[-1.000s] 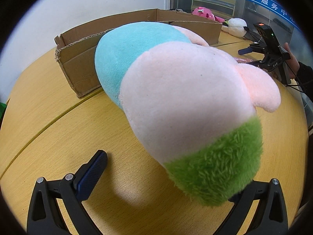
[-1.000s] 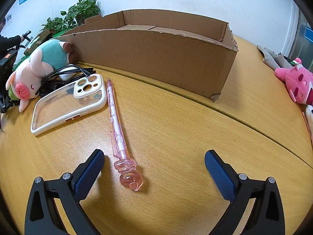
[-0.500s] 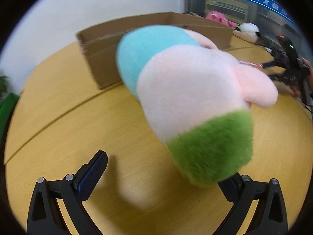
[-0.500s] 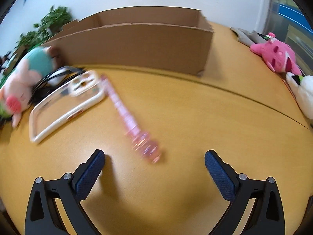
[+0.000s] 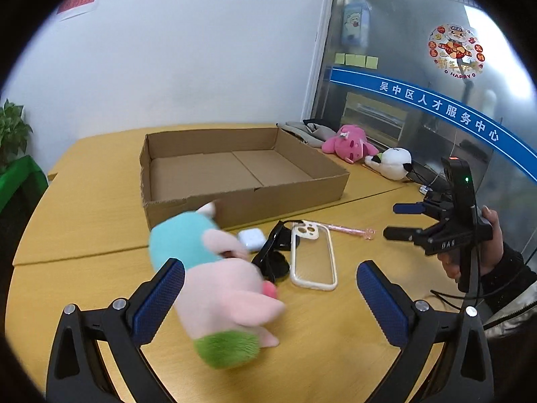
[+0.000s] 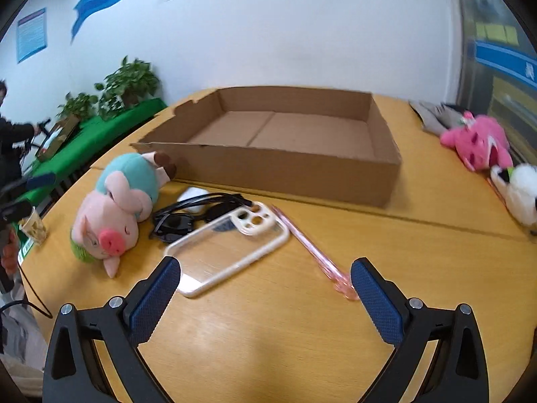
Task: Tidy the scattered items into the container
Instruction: 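Move both grippers to the pig plush and close them on it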
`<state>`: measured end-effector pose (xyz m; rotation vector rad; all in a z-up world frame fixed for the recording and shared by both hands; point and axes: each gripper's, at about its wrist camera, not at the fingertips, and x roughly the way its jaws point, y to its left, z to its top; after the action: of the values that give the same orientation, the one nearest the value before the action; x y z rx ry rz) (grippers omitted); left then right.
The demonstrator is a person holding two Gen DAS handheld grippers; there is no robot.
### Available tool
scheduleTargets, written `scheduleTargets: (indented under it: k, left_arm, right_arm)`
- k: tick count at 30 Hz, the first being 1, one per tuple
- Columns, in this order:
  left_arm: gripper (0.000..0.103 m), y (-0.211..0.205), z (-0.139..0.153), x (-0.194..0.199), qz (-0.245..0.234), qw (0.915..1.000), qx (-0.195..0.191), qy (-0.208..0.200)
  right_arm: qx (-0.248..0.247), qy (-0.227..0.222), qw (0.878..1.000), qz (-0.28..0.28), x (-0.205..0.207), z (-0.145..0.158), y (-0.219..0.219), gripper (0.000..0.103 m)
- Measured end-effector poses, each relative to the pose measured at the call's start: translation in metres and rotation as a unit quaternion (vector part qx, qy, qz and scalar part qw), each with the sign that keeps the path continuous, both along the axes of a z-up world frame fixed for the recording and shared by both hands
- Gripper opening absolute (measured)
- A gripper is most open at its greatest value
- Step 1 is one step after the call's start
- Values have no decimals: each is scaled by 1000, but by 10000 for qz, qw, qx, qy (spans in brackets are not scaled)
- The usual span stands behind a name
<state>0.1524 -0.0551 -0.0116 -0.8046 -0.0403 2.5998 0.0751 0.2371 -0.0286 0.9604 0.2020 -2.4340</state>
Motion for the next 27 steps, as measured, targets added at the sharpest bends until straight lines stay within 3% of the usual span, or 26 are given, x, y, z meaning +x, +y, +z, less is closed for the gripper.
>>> scheduleTargets:
  k: [8, 15, 23, 27]
  left_arm:
    - [102, -18, -30, -36, 862, 9922, 328, -836]
    - [102, -16, -36, -33, 804, 9899, 661, -961]
    - [102, -9, -43, -39, 927, 9870, 620, -1157]
    - [101, -7, -57, -43, 1175, 9837, 164, -1349]
  right_arm:
    - [269, 25, 9996, -29, 0, 0, -21, 103]
    - [618, 292, 9974, -213, -2, 1, -29, 103]
    - [203, 39, 9996, -173, -10, 0, -33, 103]
    - [153, -103, 9998, -82, -14, -4, -40, 103]
